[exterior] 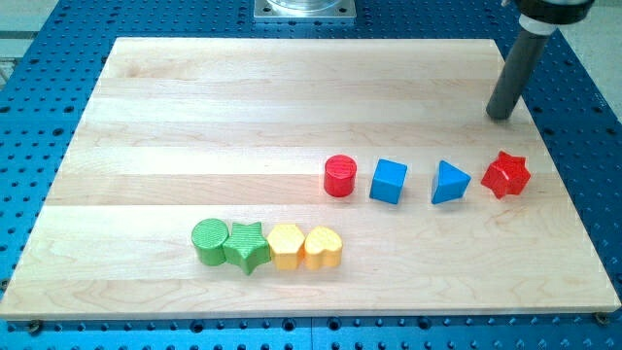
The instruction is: Separate the yellow blocks from each other
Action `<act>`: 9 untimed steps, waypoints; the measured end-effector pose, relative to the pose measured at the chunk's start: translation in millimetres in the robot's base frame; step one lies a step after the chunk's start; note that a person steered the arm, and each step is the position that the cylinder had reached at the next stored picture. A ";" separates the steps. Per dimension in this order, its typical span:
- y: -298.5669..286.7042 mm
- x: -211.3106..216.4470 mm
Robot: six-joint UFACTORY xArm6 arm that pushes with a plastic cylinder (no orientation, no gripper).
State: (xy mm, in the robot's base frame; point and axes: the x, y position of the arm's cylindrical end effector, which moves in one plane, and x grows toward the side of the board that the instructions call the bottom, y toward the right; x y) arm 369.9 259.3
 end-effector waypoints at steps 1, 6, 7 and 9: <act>6.5 52.2; -221.0 220.5; -247.7 241.0; -250.6 186.4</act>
State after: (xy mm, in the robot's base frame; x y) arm 556.3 8.8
